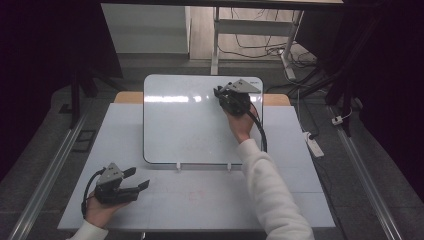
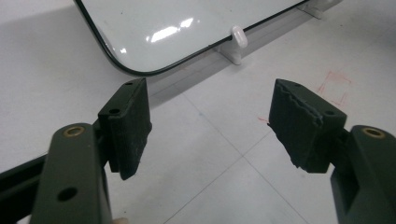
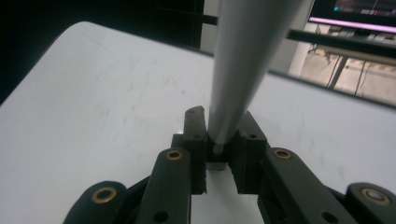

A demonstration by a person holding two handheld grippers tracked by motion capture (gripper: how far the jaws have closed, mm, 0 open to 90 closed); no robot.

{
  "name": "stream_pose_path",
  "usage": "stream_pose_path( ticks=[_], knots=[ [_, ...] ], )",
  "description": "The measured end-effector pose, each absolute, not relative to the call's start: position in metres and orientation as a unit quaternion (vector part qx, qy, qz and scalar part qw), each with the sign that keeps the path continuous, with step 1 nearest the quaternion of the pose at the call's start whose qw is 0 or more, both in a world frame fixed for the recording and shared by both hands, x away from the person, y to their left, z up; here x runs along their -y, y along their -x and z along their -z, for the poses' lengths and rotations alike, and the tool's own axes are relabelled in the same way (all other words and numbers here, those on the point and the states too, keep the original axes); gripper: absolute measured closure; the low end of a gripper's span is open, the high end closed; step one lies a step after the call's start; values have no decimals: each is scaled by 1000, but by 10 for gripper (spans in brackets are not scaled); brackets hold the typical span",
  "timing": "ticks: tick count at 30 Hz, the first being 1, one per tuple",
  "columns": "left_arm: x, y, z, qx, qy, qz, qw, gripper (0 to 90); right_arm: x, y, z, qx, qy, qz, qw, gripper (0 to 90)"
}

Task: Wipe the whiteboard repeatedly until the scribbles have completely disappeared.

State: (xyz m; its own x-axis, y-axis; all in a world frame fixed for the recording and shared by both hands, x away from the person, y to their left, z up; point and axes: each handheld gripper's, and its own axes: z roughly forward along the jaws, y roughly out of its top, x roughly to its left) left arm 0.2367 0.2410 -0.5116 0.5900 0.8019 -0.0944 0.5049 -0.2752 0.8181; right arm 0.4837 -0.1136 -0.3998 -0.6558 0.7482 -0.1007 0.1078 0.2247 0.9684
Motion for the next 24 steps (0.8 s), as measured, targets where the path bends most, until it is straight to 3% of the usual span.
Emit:
stream_pose_path(
  ticks=[6,24],
  knots=[
    [-240,-237,511,-417,-780,-174,432,305,133,-460,405,-740,-280,-547,273,780],
    [-237,-245,507,-423,-766,-187,446,311,132,-367,443,-814,-212,-531,103,779]
  ],
)
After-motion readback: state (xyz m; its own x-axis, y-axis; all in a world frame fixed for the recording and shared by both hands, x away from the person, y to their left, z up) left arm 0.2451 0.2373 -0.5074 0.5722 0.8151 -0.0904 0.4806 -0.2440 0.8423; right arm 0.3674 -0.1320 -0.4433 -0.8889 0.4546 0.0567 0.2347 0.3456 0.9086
